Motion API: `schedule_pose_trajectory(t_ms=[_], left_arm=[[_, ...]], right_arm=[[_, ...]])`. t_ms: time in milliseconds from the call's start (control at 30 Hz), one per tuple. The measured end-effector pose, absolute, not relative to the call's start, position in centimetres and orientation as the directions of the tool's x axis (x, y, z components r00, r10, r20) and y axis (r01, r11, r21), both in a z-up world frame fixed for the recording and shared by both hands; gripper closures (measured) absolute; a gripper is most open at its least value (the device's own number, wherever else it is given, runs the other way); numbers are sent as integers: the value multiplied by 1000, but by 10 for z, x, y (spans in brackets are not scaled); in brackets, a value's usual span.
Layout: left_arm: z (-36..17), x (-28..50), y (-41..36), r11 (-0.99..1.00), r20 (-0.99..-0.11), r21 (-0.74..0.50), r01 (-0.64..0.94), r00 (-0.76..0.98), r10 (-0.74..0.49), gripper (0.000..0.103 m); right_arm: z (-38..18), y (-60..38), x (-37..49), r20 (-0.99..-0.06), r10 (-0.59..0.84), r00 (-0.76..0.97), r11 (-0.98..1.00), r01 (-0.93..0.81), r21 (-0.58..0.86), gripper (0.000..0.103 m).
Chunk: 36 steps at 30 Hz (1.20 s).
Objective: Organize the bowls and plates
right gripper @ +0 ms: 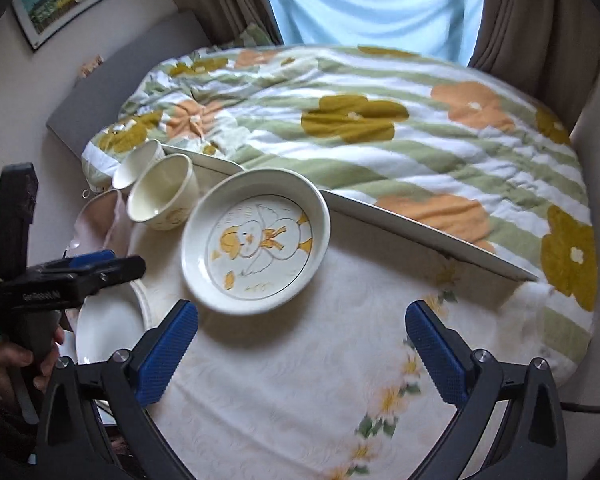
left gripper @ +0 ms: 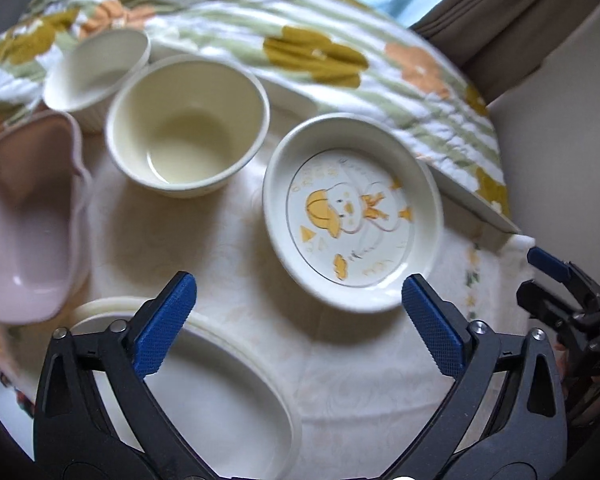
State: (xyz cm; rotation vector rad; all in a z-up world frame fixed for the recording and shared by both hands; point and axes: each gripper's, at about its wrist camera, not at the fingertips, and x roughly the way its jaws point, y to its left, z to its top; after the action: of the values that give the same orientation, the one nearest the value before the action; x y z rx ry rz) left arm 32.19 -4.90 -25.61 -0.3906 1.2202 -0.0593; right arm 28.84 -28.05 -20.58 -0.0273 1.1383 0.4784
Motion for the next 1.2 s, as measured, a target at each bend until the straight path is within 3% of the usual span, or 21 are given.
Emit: schedule_pose_trajectory(t_ms=[133,200,233,300,333,467,533,600,967,1200], left_arm=[[-287,345,-49,924,-919,-330,-193,290,-268,20],[-298,353,-51,927,-926,-319,-196,273,-260,27],[-304,358,-52,930,-930,-312,-195,262,-257,35],[-312,362,-55,935,-936,-300,-189,245,-251,47],[-312,363,-56,939,-938,-290,-185,250,-240,48],[-308,370,-64,956,-945,-247,-158,259,-201,71],[-308,371,-66,964,-950,-216,-153,261,-171,74],[-306,370,-65,967,-951,-203,-156,267,-157,77],[-297,363,-64,971,-946,-192,-141,292,-145,78],[-265,339,-71,977,-926,-191,-92,349,-148,78]], right_arm=[[-239,-275,325,-897,349,271,894,-382,233,2],[-255,-271,342,-902,364,232,881,-399,253,20],[-262,-268,347,-905,367,215,877,-404,260,25],[-276,-263,358,-912,368,180,872,-408,271,46],[-281,-261,361,-914,369,166,870,-408,277,49],[-292,-254,371,-913,382,146,859,-421,292,71],[-294,-253,374,-909,390,145,856,-420,301,75],[-294,-252,376,-906,397,145,852,-425,305,86],[-288,-252,366,-889,433,149,816,-483,317,89],[-262,-262,341,-861,459,219,822,-473,318,89]])
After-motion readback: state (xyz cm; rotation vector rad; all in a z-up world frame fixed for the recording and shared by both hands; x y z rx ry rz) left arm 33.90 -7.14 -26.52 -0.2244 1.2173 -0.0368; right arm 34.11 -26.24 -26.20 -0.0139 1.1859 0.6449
